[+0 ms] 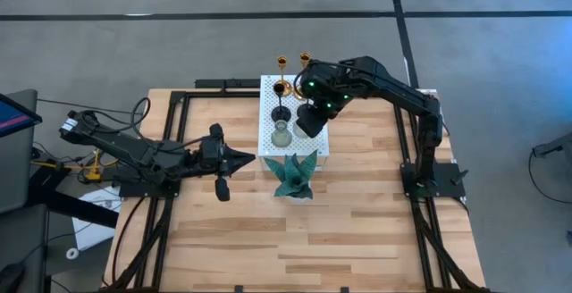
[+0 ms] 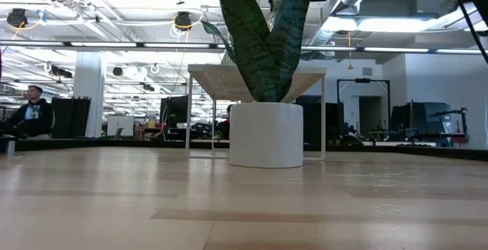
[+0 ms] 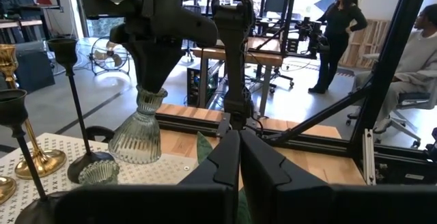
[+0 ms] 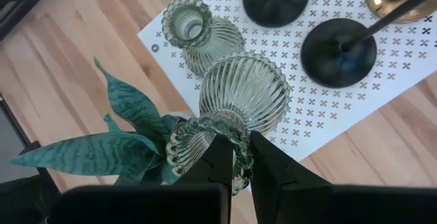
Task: Pick & Place candle stick holders
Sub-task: Put the transparent candle holder on the shelf aligned with the transparent candle holder
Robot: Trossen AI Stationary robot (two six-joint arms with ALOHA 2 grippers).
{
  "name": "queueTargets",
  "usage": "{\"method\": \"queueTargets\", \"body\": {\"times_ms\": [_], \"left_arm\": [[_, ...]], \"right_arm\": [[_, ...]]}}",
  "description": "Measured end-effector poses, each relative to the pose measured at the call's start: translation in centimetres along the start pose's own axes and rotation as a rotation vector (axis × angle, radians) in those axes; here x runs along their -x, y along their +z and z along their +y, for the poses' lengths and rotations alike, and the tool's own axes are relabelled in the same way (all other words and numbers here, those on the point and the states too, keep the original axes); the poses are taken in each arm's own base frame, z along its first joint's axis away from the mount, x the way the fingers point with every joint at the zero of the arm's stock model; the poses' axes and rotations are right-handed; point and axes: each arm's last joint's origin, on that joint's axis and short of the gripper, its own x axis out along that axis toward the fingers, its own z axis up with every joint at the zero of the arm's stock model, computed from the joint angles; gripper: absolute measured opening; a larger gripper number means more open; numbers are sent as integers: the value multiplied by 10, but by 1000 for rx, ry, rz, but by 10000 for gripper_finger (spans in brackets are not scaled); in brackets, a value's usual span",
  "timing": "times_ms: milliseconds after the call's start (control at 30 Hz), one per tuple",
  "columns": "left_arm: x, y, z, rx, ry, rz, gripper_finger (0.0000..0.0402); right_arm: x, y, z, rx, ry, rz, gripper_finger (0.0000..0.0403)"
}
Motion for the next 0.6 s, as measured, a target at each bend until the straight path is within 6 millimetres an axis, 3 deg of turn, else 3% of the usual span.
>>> {"method": "queueTargets", "body": {"times_ms": [600], "left_arm": [[0,0,0,0,0,0,12]], "right_arm": [[0,-5,9,67,37,18,13]]}}
